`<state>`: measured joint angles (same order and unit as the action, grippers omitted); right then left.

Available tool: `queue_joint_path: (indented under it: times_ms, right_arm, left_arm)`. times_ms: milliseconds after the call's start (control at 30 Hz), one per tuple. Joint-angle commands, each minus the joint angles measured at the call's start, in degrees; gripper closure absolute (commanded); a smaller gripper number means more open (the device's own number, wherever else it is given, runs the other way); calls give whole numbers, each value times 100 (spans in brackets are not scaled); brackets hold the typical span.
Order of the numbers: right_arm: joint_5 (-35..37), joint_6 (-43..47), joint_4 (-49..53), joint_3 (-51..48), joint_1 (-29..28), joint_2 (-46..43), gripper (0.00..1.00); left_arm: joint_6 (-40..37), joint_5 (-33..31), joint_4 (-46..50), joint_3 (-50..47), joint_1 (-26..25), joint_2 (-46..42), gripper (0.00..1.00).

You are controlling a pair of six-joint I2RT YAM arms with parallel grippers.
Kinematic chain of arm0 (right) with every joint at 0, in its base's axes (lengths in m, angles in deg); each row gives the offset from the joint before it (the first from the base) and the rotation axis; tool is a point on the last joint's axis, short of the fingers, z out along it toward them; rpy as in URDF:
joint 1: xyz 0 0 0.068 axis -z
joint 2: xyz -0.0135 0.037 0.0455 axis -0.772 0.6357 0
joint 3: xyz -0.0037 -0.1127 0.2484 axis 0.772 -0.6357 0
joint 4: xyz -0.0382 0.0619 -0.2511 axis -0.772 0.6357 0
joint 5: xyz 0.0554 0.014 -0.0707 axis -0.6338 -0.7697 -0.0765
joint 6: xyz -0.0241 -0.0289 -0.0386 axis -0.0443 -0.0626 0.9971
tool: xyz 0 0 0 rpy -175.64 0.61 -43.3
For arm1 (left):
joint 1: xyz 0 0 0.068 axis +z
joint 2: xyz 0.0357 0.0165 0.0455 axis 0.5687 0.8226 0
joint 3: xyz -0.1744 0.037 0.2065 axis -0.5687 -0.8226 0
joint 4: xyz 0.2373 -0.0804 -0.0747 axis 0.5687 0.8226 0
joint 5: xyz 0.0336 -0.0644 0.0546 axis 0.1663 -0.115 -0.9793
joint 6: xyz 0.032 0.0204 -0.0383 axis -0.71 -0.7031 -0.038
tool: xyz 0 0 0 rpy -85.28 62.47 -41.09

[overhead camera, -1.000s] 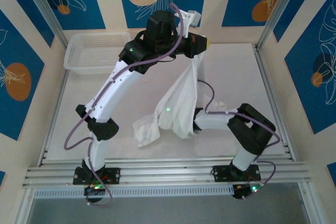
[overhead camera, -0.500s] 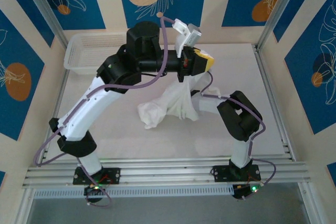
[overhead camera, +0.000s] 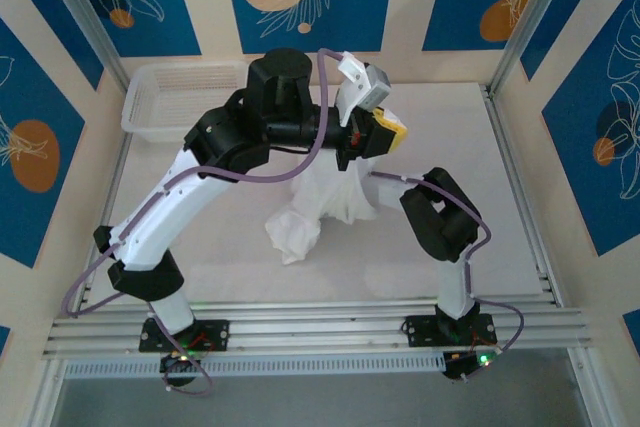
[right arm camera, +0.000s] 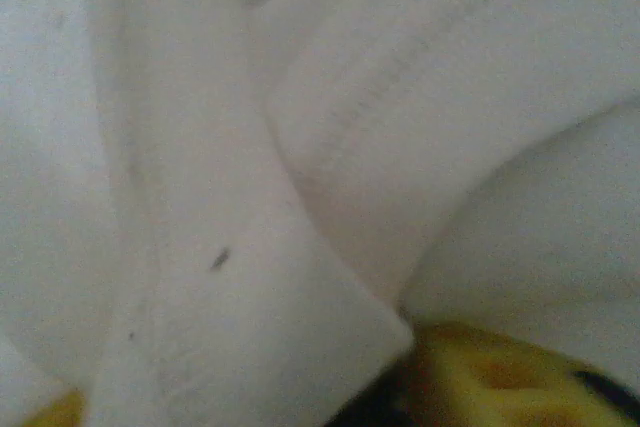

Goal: Fold the inside-out t-shirt
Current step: Turn the T-shirt inside out at the center of the table.

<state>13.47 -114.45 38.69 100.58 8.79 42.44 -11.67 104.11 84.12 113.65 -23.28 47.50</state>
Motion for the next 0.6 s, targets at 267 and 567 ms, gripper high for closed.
queue_joint_path:
  times_ms: [267,567]
  right_arm:
    - [-1280,-121,-290,-1910,3,-2208,100]
    - [-1996,-127,-629,-2673,496,-5260,100]
  left_arm:
    - [855,-4393,802,-865,1316,65,100]
    - [2386,-3095,-354,-4700,3323,-640,100]
